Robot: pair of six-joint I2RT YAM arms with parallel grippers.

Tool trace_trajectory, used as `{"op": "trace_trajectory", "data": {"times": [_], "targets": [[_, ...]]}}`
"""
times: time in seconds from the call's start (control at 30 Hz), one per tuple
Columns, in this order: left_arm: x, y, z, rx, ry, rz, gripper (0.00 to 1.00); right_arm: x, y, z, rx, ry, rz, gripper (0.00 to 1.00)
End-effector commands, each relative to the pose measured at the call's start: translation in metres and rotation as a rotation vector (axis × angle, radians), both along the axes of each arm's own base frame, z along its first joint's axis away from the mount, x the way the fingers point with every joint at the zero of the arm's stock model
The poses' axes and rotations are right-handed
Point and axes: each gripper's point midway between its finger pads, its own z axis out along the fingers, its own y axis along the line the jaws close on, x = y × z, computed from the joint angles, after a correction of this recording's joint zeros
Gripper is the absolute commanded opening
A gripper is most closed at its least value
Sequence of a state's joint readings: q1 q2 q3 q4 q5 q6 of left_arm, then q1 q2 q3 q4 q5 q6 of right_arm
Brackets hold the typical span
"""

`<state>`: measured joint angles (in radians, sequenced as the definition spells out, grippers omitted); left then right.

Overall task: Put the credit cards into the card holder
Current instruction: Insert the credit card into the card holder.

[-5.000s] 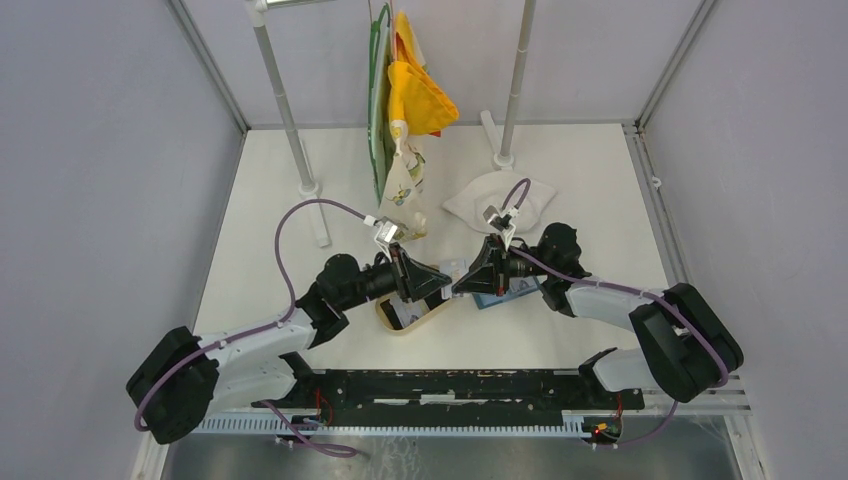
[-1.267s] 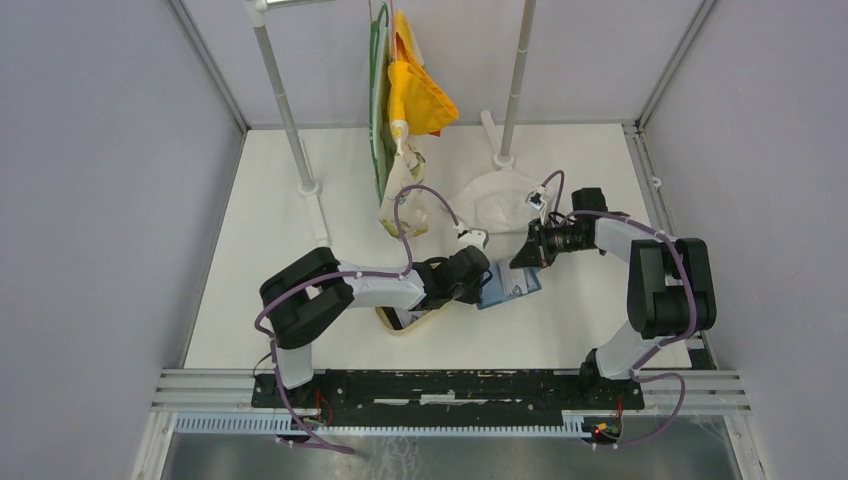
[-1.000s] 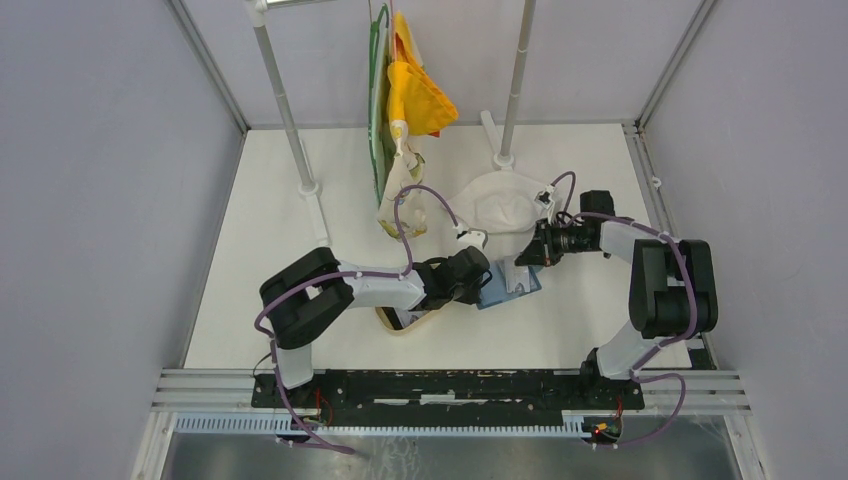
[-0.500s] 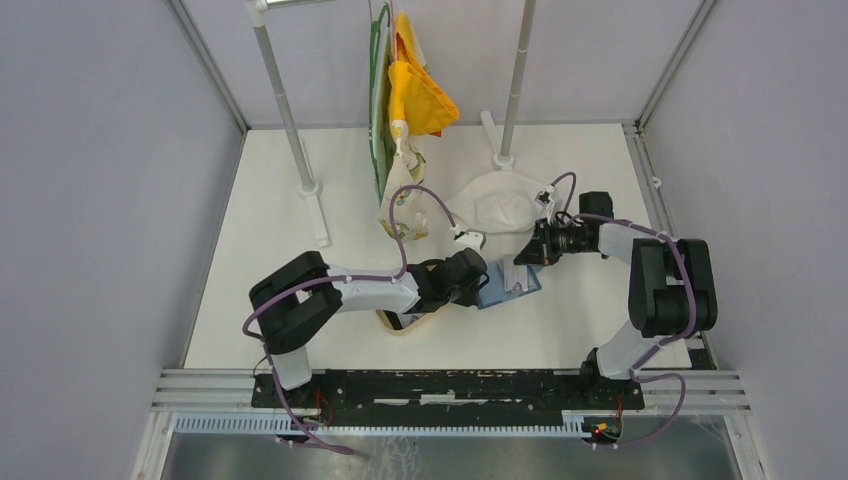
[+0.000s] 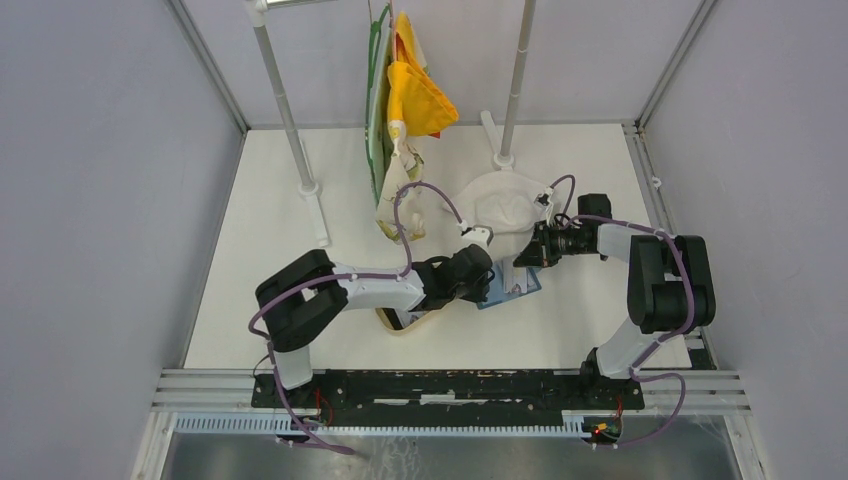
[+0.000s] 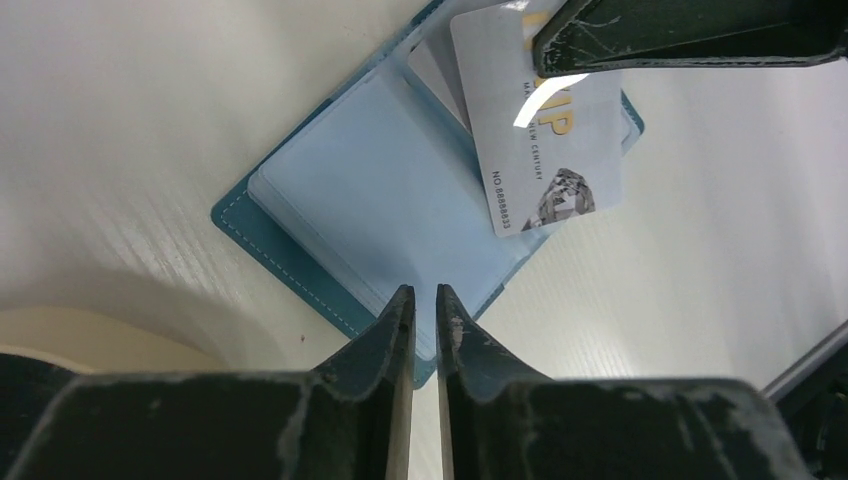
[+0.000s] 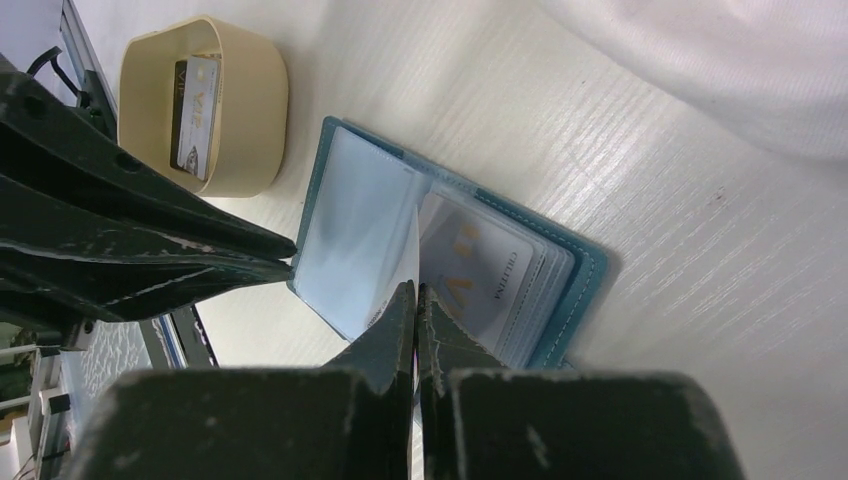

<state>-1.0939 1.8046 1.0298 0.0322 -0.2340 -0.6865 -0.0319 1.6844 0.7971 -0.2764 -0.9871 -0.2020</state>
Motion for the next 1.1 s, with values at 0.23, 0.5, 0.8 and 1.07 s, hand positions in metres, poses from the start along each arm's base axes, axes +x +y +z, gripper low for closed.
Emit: {"op": "trace_trajectory", "data": {"times": [0.23, 0.5, 0.8, 1.07], "targets": [[0.009, 0.007, -0.016, 0.062, -0.017, 0.056, 0.03, 0.005, -0.004, -0.008, -0.029, -0.028, -0.009, 0.00], [0.002, 0.014, -0.026, 0.068, 0.005, 0.057, 0.02, 0.003, 0.001, -0.009, 0.000, -0.021, -0.016, 0.00], [0.001, 0.018, -0.026, 0.069, 0.006, 0.060, 0.02, 0.005, 0.007, -0.005, 0.026, -0.032, -0.013, 0.00], [0.001, 0.020, -0.028, 0.073, 0.006, 0.065, 0.02, 0.016, 0.006, 0.007, 0.031, -0.093, -0.068, 0.00]]}}
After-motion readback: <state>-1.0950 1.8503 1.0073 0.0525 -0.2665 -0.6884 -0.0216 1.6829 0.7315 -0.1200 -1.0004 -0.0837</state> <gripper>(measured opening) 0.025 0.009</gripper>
